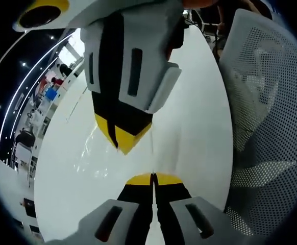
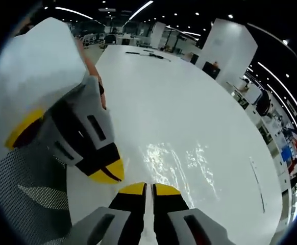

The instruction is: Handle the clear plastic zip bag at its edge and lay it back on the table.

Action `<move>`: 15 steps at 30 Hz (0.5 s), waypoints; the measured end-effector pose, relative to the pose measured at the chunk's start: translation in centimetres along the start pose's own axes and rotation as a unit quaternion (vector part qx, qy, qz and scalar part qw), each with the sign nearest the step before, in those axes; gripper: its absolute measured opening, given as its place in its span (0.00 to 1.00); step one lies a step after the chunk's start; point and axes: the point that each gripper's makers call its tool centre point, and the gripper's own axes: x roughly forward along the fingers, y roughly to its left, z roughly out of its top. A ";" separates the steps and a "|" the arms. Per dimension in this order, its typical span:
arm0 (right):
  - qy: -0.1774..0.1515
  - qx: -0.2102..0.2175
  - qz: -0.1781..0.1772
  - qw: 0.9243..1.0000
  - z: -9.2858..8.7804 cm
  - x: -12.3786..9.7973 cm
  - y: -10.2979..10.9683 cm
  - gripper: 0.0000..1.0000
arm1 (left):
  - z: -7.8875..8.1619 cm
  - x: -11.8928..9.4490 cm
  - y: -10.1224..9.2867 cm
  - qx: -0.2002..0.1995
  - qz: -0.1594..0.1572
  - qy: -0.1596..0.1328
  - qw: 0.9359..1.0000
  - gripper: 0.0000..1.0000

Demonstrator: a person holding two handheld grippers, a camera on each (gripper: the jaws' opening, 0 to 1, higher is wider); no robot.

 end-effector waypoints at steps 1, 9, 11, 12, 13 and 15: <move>0.001 0.001 -0.001 1.000 0.0 0.1 -0.1 0.05 | 0.1 0.0 0.0 0.001 0.001 0.000 1.000 0.00; -0.010 0.042 -0.012 0.999 -0.3 -0.6 -0.4 0.08 | 0.1 0.2 0.2 0.004 0.005 0.002 1.000 0.00; -0.026 0.102 -0.019 0.994 -0.2 -1.1 -0.5 0.11 | 0.1 0.2 0.2 0.004 0.005 0.002 1.000 0.00; -0.034 0.111 -0.026 0.993 -0.1 -1.3 -0.6 0.11 | 0.1 0.3 0.1 0.003 0.005 0.003 1.000 0.00; -0.038 0.116 -0.029 0.992 -0.2 -1.3 -0.7 0.12 | 0.0 0.3 0.1 0.002 0.005 0.003 1.000 0.00; -0.033 0.115 -0.030 0.992 -0.8 -1.5 -0.3 0.12 | 0.0 0.5 0.0 0.004 0.004 0.005 1.000 0.00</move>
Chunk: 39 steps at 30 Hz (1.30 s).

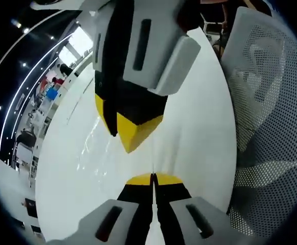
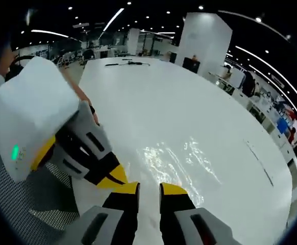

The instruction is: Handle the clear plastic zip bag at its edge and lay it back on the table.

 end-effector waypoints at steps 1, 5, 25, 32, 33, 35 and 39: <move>0.000 0.001 -0.001 1.000 -0.2 -0.1 0.1 0.12 | 0.0 0.1 0.0 0.000 -0.001 0.001 1.000 0.00; 0.000 0.039 -0.001 0.999 -1.6 -0.7 0.4 0.13 | 0.1 0.5 0.0 0.001 -0.002 0.002 1.000 0.00; -0.007 0.147 -0.033 0.989 -4.4 -2.1 -0.3 0.18 | 1.0 2.9 1.3 -0.057 -0.006 0.015 0.998 0.00; -0.013 0.177 -0.042 0.983 -5.0 -2.3 -1.1 0.19 | 0.6 2.5 1.1 -0.090 -0.007 0.007 0.996 0.07; -0.015 0.182 -0.045 0.982 -5.0 -2.4 -1.3 0.19 | 0.6 2.4 1.1 -0.096 -0.006 0.006 0.995 0.09; -0.015 0.188 -0.045 0.981 -5.2 -2.3 -1.4 0.20 | 0.5 2.1 1.2 -0.110 -0.003 0.002 0.994 0.09; -0.018 0.194 -0.046 0.980 -5.4 -2.4 -1.5 0.23 | 0.5 1.4 1.4 -0.137 -0.002 -0.006 0.991 0.12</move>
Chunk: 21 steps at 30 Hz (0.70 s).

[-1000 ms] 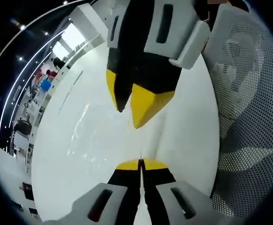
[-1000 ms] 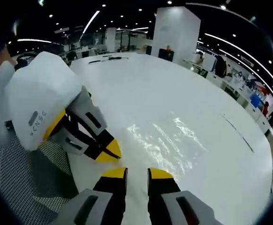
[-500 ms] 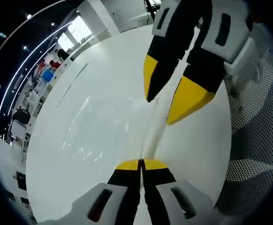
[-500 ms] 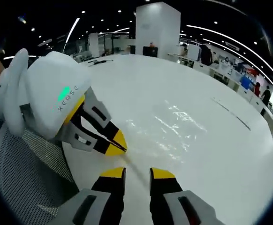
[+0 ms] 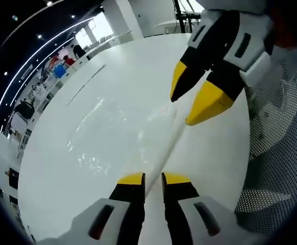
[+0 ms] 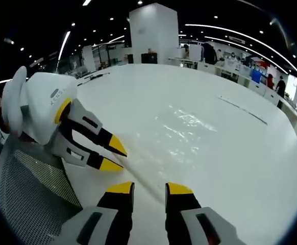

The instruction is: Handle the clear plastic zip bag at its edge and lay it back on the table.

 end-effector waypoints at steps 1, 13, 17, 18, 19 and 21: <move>-0.001 0.002 -0.001 1.000 -0.1 -0.1 -0.1 0.23 | 0.1 -0.2 0.0 -0.014 -0.001 -0.007 1.000 0.12; -0.010 0.019 0.002 1.000 -0.5 -0.4 0.0 0.30 | -0.7 -1.4 -0.3 -0.090 -0.008 -0.031 0.995 0.24; -0.019 0.026 0.008 0.999 -0.3 -0.4 0.2 0.36 | -1.2 -1.2 0.0 -0.104 -0.009 -0.031 0.994 0.26; -0.024 0.025 0.008 0.999 -0.2 -0.6 0.3 0.37 | -1.5 -1.5 0.2 -0.115 -0.006 -0.035 0.993 0.27; -0.024 0.026 0.009 0.999 -0.2 -0.5 0.2 0.38 | -1.6 -1.6 0.3 -0.121 -0.003 -0.035 0.992 0.27; -0.026 0.030 0.009 0.999 -0.3 -0.6 0.2 0.38 | -1.6 -1.7 0.5 -0.139 -0.007 -0.043 0.989 0.29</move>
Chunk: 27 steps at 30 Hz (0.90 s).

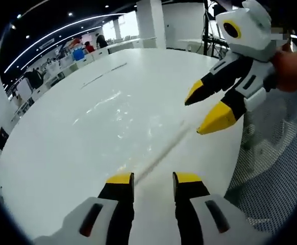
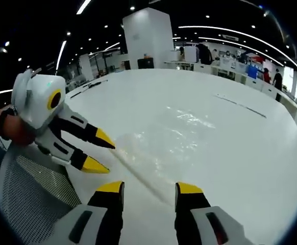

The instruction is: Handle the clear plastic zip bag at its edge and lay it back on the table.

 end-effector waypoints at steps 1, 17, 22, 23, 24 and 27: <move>-0.002 0.002 0.001 1.000 0.0 -0.1 0.0 0.39 | 0.0 -0.2 0.0 -0.001 0.002 -0.001 1.000 0.30; -0.020 0.006 -0.010 1.000 -0.4 -1.6 -1.2 0.55 | 0.3 -2.4 0.0 -0.020 -0.004 -0.041 0.999 0.51; -0.029 0.017 -0.014 0.999 -0.4 -2.4 -1.6 0.56 | 0.3 -2.8 0.3 -0.035 0.002 -0.050 0.998 0.53; -0.030 0.017 -0.014 0.999 -0.4 -2.4 -1.6 0.57 | 0.3 -2.7 0.5 -0.036 0.004 -0.052 0.998 0.53; -0.030 0.017 -0.014 0.999 -0.5 -2.3 -1.7 0.57 | 0.4 -2.7 0.6 -0.035 0.006 -0.053 0.998 0.53; -0.030 0.019 -0.018 0.999 -0.6 -2.6 -2.0 0.57 | 0.6 -3.1 1.0 -0.039 0.008 -0.060 0.997 0.54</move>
